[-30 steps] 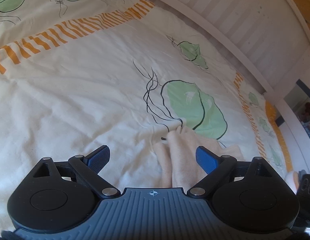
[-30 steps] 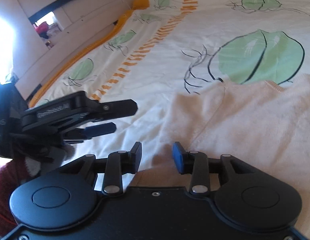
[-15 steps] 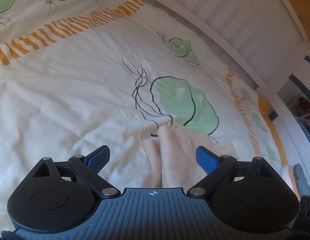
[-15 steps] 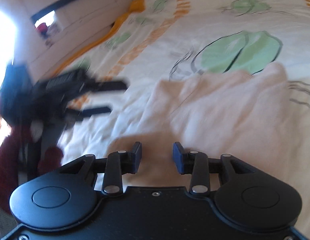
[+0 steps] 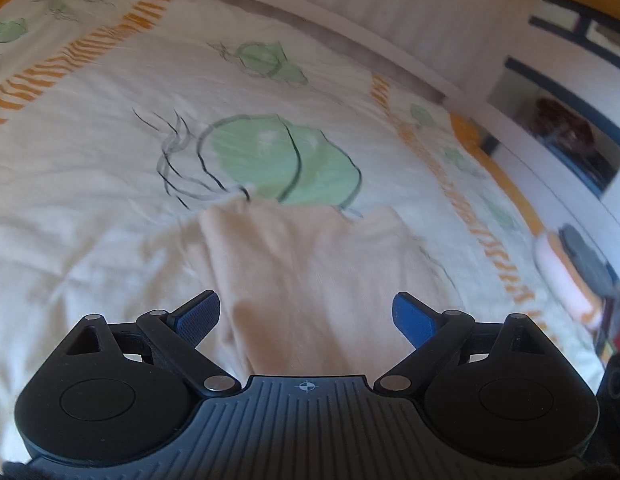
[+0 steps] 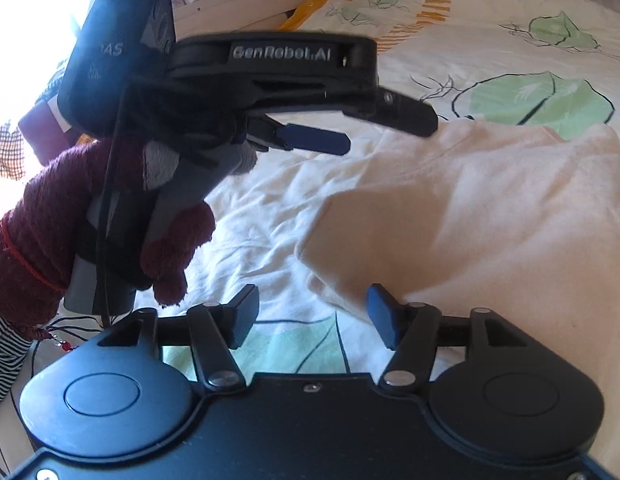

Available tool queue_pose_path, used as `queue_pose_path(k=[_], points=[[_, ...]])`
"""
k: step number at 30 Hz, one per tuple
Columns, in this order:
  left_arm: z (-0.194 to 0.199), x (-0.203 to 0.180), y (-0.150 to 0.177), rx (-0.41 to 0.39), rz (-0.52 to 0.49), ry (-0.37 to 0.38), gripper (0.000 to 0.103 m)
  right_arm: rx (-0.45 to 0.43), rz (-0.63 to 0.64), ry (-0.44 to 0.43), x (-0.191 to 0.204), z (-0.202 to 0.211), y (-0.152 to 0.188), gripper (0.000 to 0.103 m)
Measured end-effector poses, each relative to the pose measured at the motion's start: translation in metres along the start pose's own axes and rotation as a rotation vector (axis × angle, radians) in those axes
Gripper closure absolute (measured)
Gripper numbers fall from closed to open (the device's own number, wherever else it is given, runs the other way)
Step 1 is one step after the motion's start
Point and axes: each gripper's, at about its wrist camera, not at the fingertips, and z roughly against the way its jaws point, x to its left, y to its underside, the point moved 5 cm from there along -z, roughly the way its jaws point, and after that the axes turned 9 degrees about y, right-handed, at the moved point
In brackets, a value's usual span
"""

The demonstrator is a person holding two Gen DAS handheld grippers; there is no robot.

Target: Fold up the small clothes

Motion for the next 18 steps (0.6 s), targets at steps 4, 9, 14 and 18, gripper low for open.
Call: queue_pose_path(k=[4,9,14,18], points=[[-0.012,0.013,0.021,0.08,0.064,-0.094,0.009,-0.008,-0.002,0.023,-0.006,0.016,0.015,0.015],[-0.011,0.037,0.035,0.099,0.157,-0.126,0.009,-0.056,-0.01,0.053,-0.02,0.043,0.021,0.0],[-0.004,0.032,0.045,0.098,0.127,-0.166,0.009,-0.182,-0.031,0.092,-0.048,0.06,-0.003,0.0],[-0.003,0.028,0.049,0.101,0.117,-0.18,0.009,-0.225,-0.051,0.084,-0.074,0.053,-0.033,0.0]])
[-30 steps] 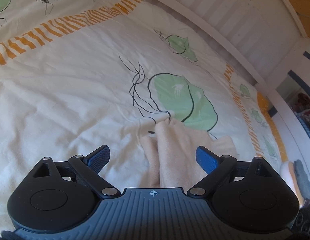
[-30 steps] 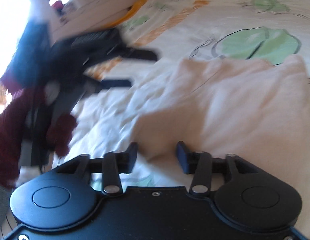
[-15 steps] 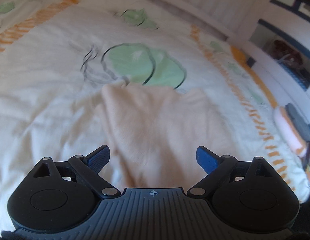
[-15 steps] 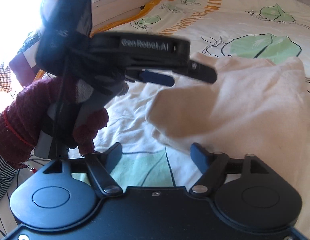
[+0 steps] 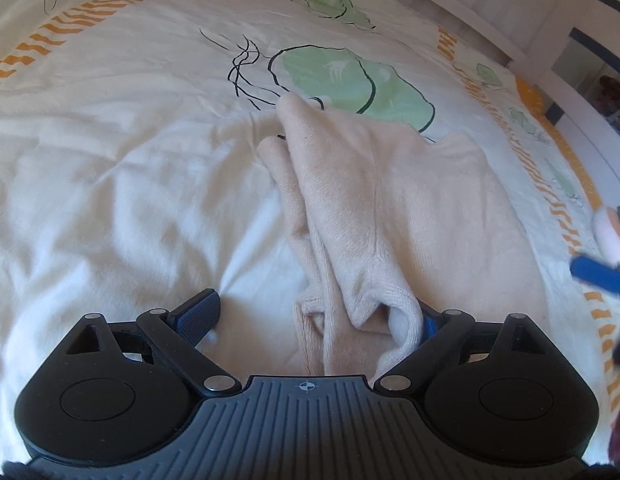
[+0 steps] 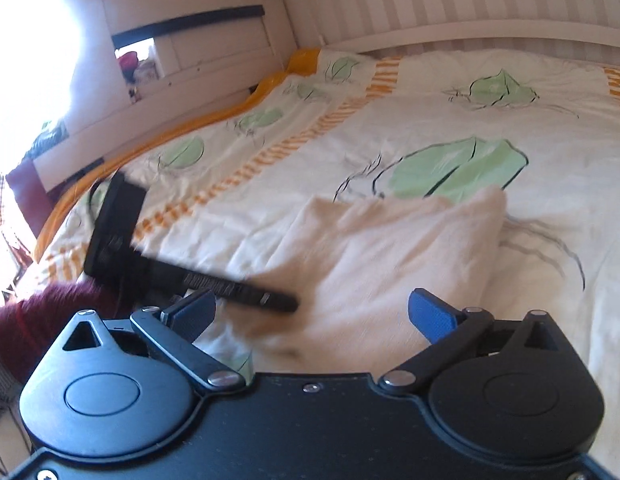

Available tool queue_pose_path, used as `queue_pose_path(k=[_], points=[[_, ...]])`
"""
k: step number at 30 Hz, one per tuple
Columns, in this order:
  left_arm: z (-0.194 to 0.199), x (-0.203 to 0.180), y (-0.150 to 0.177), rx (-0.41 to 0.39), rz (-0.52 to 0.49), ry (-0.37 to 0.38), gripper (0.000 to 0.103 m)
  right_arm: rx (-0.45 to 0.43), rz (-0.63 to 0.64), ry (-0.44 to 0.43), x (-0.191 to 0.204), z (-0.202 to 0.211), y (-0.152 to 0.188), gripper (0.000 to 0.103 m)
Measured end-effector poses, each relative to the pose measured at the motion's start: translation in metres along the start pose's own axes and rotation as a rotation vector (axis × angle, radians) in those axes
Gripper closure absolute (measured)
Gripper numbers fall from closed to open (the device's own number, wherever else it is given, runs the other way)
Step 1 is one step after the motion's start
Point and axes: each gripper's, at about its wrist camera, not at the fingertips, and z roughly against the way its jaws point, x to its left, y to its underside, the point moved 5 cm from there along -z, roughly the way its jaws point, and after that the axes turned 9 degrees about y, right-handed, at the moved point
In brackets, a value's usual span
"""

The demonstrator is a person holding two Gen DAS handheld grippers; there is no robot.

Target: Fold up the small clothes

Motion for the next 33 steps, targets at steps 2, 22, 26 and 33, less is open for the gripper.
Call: queue_pose_path(k=[2,22,26,33], points=[[0.0,0.001,0.0,-0.002,0.006,0.005,0.009,0.006,-0.019,-0.036,-0.01,-0.014,-0.014,0.0],[0.01,-0.008,0.001,-0.045,0.029,0.07,0.006,0.053,-0.225,0.035,-0.087,-0.076,-0.045,0.0],[0.019,-0.022,-0.002,-0.078,0.062,0.164,0.006,0.081,-0.293,0.013,-0.109,-0.06,-0.032,0.0],[-0.018,-0.019,0.001,0.012,0.083,0.184,0.001,0.153,-0.413,-0.101,-0.123,-0.07,-0.005,0.0]])
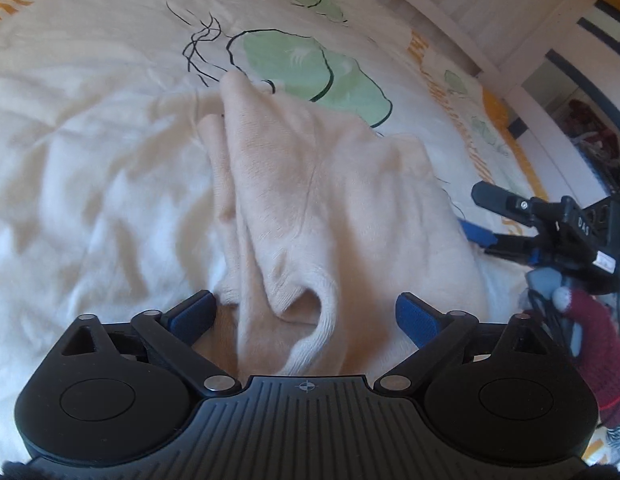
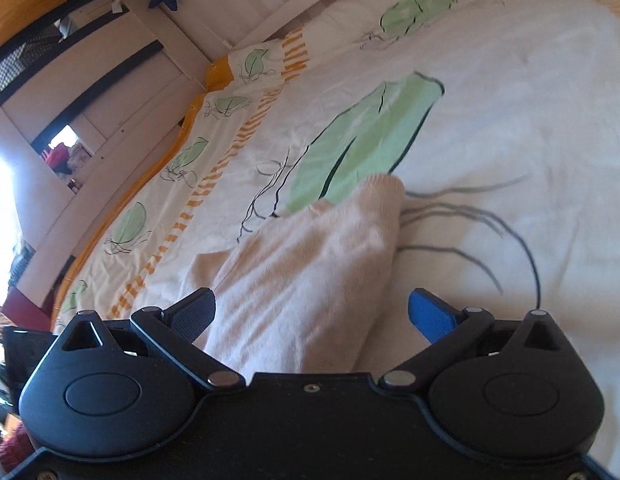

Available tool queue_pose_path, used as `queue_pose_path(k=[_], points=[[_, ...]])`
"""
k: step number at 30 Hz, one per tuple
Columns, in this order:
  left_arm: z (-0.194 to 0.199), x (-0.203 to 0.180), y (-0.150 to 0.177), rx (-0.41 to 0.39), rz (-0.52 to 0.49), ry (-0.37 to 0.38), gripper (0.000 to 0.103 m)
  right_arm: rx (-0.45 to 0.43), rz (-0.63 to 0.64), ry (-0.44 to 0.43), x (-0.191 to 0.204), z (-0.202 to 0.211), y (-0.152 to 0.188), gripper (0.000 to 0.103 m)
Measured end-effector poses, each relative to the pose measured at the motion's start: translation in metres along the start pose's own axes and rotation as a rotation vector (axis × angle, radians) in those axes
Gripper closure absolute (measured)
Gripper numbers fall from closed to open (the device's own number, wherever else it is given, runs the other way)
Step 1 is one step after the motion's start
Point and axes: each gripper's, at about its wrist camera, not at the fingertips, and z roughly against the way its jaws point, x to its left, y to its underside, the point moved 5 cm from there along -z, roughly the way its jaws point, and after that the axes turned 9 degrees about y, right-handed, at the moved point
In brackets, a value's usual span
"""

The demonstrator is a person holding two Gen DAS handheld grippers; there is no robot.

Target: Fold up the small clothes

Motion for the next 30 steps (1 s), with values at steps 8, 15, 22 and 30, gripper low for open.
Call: queue_pose_path(k=[8,15,22,30], points=[[-0.023,0.001,-0.021,0.05,0.044,0.102,0.001,0.043,0.001,-0.113,0.01,-0.037,-0.001,0.0],[-0.042,-0.014,-0.023,0.077,0.033,0.152,0.048,0.105,-0.006,-0.173,0.016,-0.046,-0.002,0.002],[-0.031,-0.022,-0.008,0.102,0.118,0.242,0.071,0.111,-0.04,-0.089,0.012,-0.016,0.011,0.061],[-0.022,-0.083,0.056,0.214,0.082,0.305,0.071,0.145,-0.074,-0.006,0.006,0.069,0.065,0.061]])
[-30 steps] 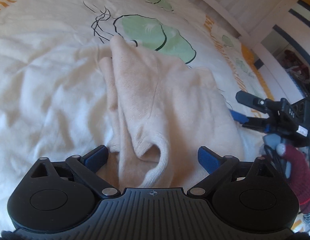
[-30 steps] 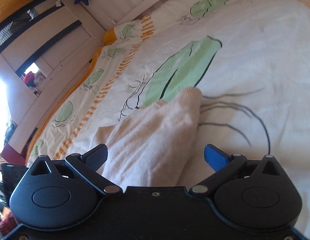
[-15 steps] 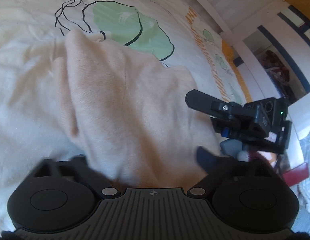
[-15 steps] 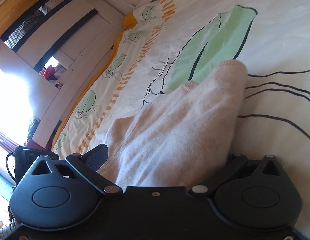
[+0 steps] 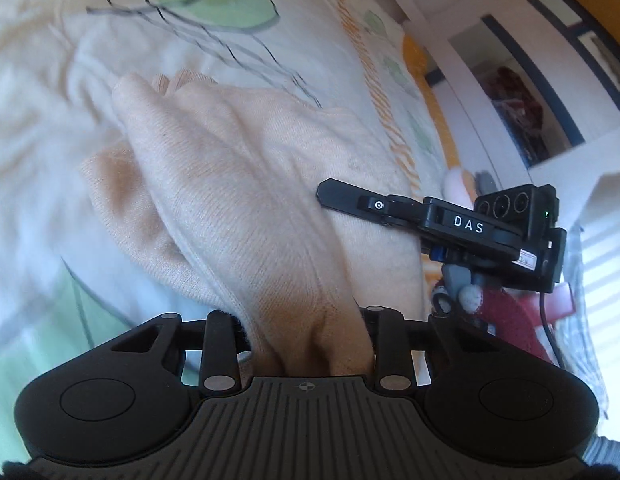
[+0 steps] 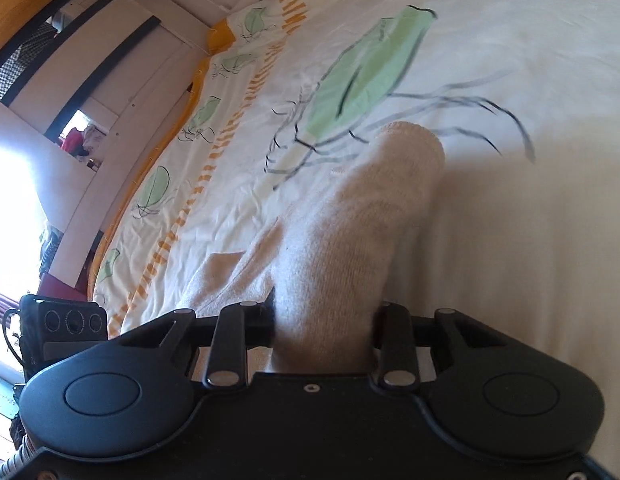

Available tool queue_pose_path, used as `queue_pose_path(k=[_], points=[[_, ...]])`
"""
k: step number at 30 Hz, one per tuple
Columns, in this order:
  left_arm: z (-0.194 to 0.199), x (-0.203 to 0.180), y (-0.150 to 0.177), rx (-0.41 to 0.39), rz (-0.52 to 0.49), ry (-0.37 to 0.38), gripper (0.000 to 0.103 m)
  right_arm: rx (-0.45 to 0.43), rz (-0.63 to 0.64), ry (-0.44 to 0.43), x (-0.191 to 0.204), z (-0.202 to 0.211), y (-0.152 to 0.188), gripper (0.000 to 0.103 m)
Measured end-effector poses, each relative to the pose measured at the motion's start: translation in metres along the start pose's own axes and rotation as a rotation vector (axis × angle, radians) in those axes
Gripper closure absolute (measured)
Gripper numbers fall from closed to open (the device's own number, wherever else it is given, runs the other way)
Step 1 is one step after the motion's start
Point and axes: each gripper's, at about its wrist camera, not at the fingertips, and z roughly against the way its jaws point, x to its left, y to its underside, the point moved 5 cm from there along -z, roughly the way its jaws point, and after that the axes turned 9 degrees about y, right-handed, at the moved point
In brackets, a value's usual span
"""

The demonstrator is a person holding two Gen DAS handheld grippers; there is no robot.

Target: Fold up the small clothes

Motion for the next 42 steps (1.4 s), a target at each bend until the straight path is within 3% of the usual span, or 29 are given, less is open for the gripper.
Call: queue_pose_path(k=[3,5,8,9,11,14,22,25,27,31,37,42], points=[[-0.01,-0.014,0.034,0.033,-0.002,0.011,0.071,0.018,-0.03,0.013,-0.01,0.029,0.032,0.06],[-0.013,-0.018,0.053,0.039,-0.01,-0.009,0.069,0.02,-0.038,0.029,-0.016,0.044,0.049,0.053],[-0.007,-0.02,0.071,-0.033,-0.027,-0.066,0.061,-0.011,-0.005,0.118,-0.022,0.058,0.063,0.039],[-0.002,-0.021,0.074,-0.055,-0.037,-0.087,0.058,-0.031,0.006,0.14,-0.024,0.063,0.067,0.039],[0.008,-0.023,0.079,-0.092,-0.065,-0.139,0.054,-0.071,0.016,0.203,-0.027,0.07,0.072,0.024],[0.02,-0.02,0.087,-0.147,-0.077,-0.206,0.05,-0.131,0.084,0.305,-0.028,0.078,0.081,0.013],[0.038,-0.016,0.102,-0.25,-0.05,-0.224,0.048,-0.221,0.131,0.38,-0.024,0.078,0.096,0.007],[0.047,-0.037,0.113,-0.29,-0.142,-0.336,0.033,-0.244,0.117,0.368,-0.022,0.084,0.098,0.001],[0.056,-0.056,0.116,-0.326,-0.241,-0.403,0.029,-0.278,0.113,0.36,-0.022,0.1,0.103,0.0],[0.068,-0.089,0.107,-0.4,-0.369,-0.469,0.026,-0.368,0.139,0.381,-0.009,0.121,0.1,0.0],[0.037,-0.098,0.073,-0.403,-0.444,-0.528,0.023,-0.367,0.207,0.432,0.01,0.113,0.1,0.0],[0.012,-0.059,0.07,-0.316,-0.426,-0.699,0.021,-0.286,0.257,0.507,0.012,0.091,0.112,0.0]])
